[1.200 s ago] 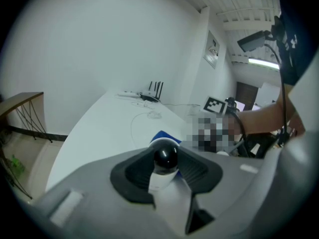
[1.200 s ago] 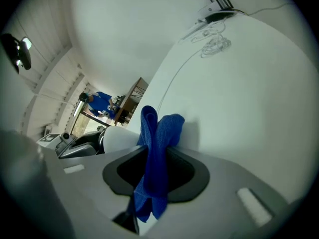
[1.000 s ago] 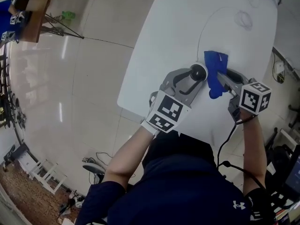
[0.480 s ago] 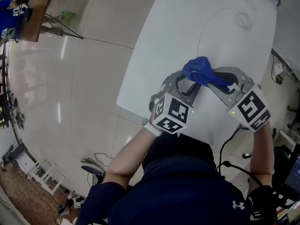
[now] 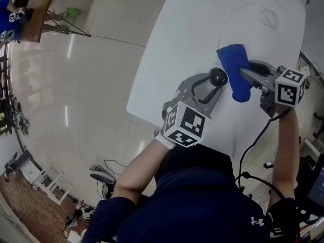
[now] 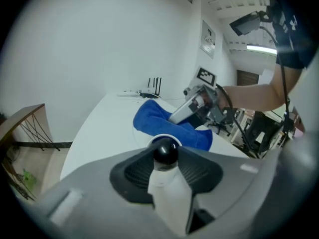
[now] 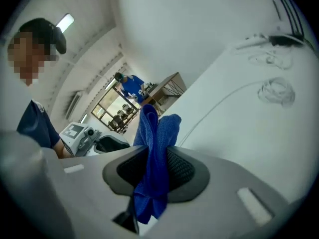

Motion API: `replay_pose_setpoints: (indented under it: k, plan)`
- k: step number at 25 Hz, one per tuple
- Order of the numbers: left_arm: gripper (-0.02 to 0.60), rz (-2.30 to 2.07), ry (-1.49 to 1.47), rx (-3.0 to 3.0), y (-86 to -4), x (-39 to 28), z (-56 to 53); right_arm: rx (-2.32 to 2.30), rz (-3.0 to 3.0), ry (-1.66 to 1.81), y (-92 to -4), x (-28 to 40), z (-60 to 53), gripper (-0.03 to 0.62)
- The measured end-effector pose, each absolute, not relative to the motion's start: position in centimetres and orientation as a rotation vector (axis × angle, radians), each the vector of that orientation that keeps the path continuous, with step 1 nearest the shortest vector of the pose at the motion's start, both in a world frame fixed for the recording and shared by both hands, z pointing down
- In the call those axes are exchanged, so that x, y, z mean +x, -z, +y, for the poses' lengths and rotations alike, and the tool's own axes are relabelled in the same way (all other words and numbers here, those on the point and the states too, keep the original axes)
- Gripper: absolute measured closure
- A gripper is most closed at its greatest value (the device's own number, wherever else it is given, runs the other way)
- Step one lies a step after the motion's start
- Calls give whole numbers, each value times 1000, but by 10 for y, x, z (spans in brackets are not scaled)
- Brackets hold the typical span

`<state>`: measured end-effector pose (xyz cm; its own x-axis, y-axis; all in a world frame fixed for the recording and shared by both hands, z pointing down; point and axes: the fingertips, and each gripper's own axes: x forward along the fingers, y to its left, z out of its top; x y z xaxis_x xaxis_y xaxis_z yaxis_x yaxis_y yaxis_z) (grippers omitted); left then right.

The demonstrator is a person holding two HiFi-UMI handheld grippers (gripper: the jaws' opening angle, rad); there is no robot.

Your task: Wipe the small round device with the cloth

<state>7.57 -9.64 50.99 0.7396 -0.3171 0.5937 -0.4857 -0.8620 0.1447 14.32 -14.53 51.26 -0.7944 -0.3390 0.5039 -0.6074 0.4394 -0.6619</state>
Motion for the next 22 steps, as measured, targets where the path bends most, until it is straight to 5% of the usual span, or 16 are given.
replay_pose_setpoints:
  k: [11, 22]
  plan:
    - [431, -638, -840, 2650, -511, 77, -96, 787, -2183, -1253, -584, 149, -138, 484]
    - [431, -643, -882, 2641, -513, 73, -90, 791, -2333, -721, -482, 120, -131, 484]
